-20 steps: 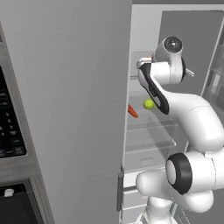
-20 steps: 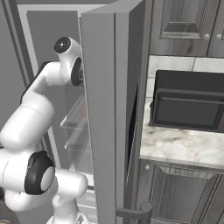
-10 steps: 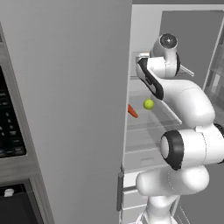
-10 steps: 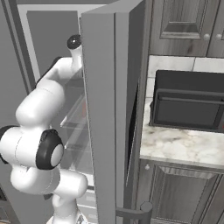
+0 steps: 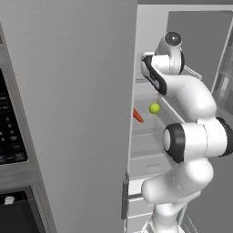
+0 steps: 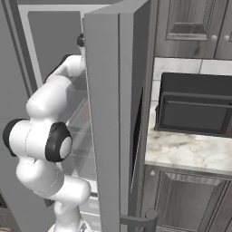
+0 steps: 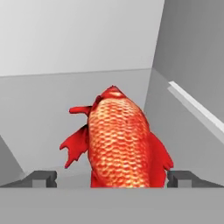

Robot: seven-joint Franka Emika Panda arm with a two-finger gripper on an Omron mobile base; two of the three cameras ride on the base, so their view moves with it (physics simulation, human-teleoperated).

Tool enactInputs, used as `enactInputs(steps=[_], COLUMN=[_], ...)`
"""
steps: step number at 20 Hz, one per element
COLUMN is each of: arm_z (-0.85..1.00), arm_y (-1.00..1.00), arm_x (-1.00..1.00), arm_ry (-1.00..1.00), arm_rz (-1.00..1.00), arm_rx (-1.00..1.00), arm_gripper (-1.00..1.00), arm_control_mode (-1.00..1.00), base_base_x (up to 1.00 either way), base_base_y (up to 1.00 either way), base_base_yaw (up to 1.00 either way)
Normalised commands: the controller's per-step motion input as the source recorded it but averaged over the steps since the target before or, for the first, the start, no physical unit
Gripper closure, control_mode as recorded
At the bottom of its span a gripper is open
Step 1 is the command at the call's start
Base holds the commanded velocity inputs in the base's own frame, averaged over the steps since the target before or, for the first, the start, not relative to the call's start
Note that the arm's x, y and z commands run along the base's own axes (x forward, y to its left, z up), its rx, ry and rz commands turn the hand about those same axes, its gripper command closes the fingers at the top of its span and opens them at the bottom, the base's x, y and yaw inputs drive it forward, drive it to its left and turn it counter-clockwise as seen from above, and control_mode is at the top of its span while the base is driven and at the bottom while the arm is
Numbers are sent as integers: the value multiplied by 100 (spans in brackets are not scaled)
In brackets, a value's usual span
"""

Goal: Open the fridge, remove the pear, carrot, and fish, and place them on any counter.

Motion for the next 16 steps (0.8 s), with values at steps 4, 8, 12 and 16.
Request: enactInputs(steps=[4, 8, 12, 16], arm_z=[-45, -83, -68, -58], arm_y=[-26, -10, -11, -8], arm_x=[60, 49, 29, 1], arm_ry=[0, 0, 9, 17], arm_rz=[0, 0, 0, 0], arm_rx=[0, 2, 5, 2], arm_gripper=[-100, 100, 100, 100], arm_control_mode=[-100, -100, -100, -100], base_base_x=[0, 0, 0, 0], base_base_y=[0, 0, 0, 0], base_base_yaw=[0, 0, 0, 0])
